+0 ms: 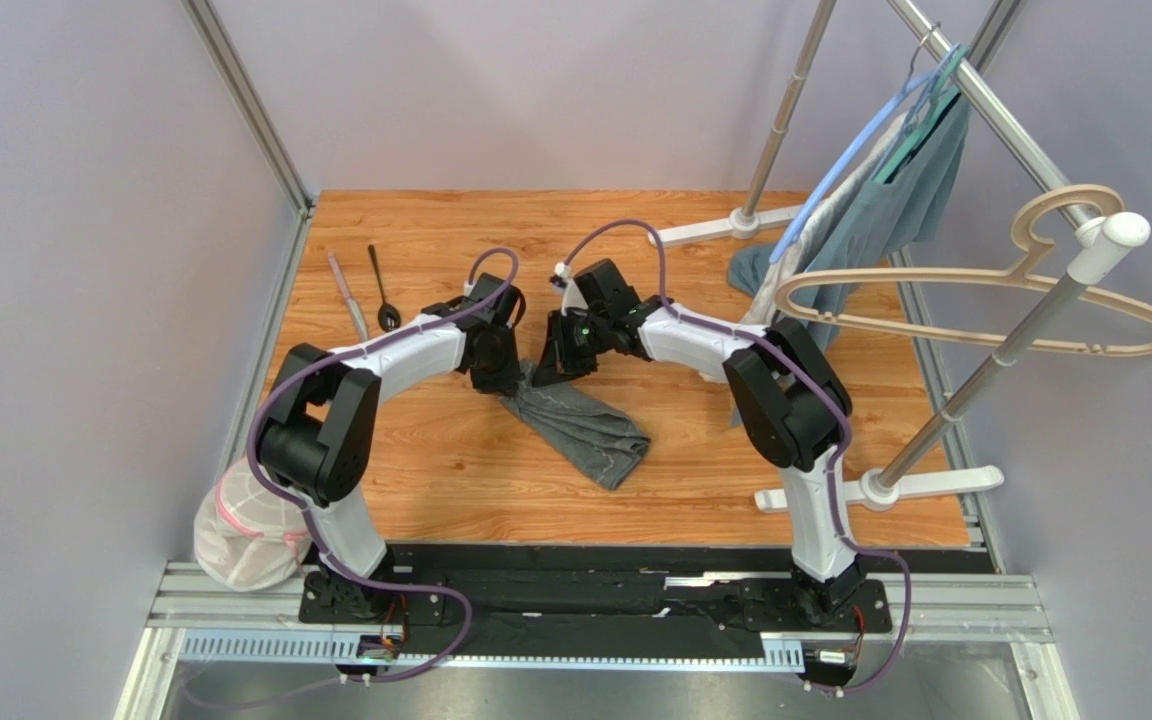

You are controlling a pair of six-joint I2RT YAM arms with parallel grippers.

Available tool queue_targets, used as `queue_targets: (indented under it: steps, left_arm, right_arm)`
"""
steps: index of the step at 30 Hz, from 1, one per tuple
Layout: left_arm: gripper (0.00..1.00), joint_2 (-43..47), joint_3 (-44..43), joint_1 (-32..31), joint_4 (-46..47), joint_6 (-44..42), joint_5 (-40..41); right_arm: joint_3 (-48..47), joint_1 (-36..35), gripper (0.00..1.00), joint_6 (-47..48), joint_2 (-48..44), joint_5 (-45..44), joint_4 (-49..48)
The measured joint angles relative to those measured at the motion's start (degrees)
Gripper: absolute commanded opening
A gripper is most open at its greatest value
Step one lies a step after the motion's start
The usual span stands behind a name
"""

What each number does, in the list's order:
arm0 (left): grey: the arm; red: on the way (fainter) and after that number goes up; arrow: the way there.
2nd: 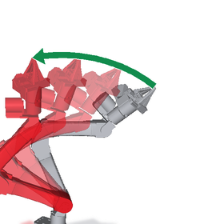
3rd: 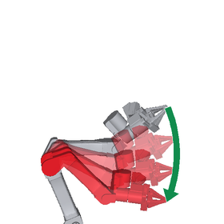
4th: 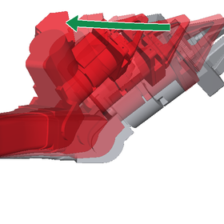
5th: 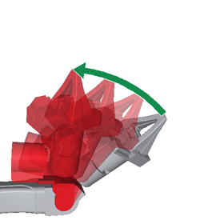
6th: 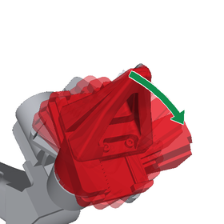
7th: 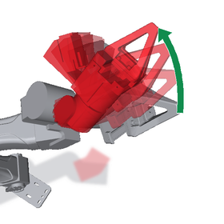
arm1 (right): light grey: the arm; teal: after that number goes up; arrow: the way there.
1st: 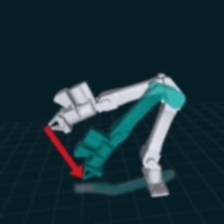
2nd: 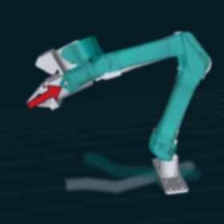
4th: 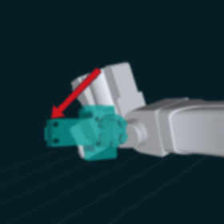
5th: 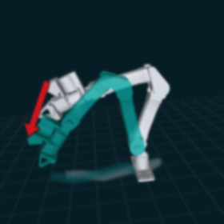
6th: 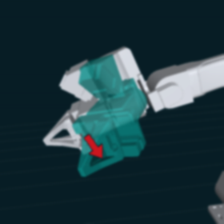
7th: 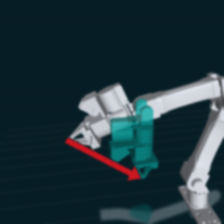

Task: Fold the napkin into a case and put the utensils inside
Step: Smooth out the smaller rectangle-folded napkin at the center of the board.

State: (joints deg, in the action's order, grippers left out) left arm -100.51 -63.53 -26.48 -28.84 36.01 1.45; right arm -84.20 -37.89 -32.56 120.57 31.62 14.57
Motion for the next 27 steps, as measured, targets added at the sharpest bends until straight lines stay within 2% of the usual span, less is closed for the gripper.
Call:
queue_targets:
  steps: [3,6,11,14,15,17,18,23,27]
  left_arm:
    - [0.37,0.0,-0.6,0.0,-0.3,-0.7,0.2]
    - [0.56,0.3,-2.1,0.0,-1.2,-1.1,0.8]
    - [0.57,5.2,-2.1,0.0,-3.0,-1.2,1.9]
    - [0.49,13.2,1.2,0.0,-3.5,-1.0,2.0]
    - [0.39,15.5,2.2,0.0,-3.6,-0.9,1.7]
    - [0.29,18.8,4.1,0.0,-2.9,-0.5,0.3]
    - [0.21,19.6,5.2,0.0,-2.3,-0.3,-0.9]
    - [0.13,18.1,13.5,-0.5,2.3,1.7,-6.0]
    - [0.09,17.5,18.4,-4.1,4.5,4.1,-9.4]
  right_arm:
    - [0.2,1.1,0.0,1.0,-2.4,-1.2,0.7]
    - [1.7,2.5,0.0,1.8,-4.0,-2.1,1.0]
    - [5.8,5.0,0.0,3.2,-5.8,-3.8,3.4]
    - [8.1,6.2,0.0,4.1,-7.3,-5.5,5.2]
    - [8.8,6.4,0.0,4.4,-8.0,-6.2,5.8]
    - [10.3,6.3,0.0,5.1,-9.5,-7.3,6.4]
    - [11.2,6.2,0.0,5.4,-10.4,-7.8,6.8]
    - [15.6,6.1,0.0,6.6,-14.3,-10.0,7.6]
    - [18.8,6.1,0.0,7.0,-16.0,-11.2,8.0]
